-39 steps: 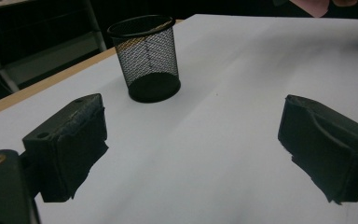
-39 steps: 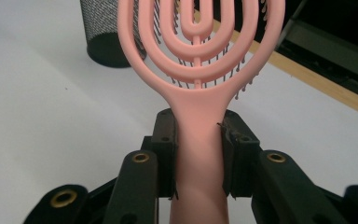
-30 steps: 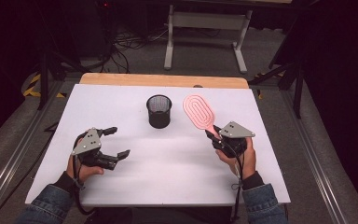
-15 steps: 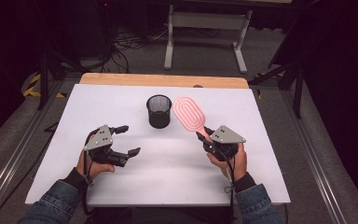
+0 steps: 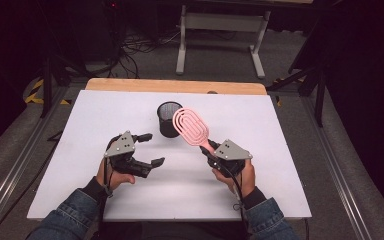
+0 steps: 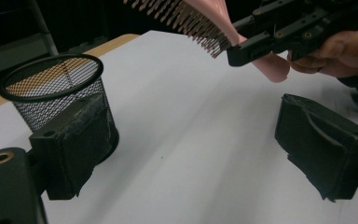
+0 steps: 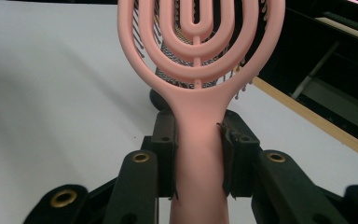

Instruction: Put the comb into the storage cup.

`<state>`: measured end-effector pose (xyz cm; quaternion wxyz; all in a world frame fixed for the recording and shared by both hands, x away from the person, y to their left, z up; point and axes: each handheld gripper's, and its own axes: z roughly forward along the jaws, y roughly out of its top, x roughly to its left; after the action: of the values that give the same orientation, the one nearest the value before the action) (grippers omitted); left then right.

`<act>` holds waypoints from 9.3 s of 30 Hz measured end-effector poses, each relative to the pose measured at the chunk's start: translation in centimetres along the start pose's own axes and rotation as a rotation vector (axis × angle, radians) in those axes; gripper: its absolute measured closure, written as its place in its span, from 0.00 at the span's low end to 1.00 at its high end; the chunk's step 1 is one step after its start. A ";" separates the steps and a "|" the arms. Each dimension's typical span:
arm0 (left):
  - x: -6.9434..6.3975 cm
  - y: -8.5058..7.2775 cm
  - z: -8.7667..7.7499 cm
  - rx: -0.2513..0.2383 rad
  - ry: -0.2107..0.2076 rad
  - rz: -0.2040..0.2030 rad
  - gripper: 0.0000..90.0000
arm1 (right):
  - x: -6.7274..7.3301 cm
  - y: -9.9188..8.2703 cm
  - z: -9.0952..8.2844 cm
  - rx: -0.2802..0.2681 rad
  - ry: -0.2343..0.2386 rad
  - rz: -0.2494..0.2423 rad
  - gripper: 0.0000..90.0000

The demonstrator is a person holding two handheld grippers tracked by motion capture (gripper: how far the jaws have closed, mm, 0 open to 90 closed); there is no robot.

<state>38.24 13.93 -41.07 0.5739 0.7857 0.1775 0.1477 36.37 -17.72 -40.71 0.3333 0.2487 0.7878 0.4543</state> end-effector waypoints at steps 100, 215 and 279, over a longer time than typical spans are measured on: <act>1.2 2.6 -0.3 -0.227 0.033 -0.090 0.70 | 1.9 -0.1 1.1 -0.120 -0.037 -0.012 0.32; 6.9 10.6 -1.0 -0.304 0.206 -0.005 0.70 | -2.7 -6.2 -4.6 -0.091 -0.179 0.064 0.04; 8.6 6.2 6.5 -0.184 0.191 -0.131 0.70 | -2.7 -6.2 -4.4 -0.073 -0.151 0.055 0.05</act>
<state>49.46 10.52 -36.81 0.6325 0.6988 0.2680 0.1996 34.26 -24.87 -43.82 0.3878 0.2916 0.7363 0.4718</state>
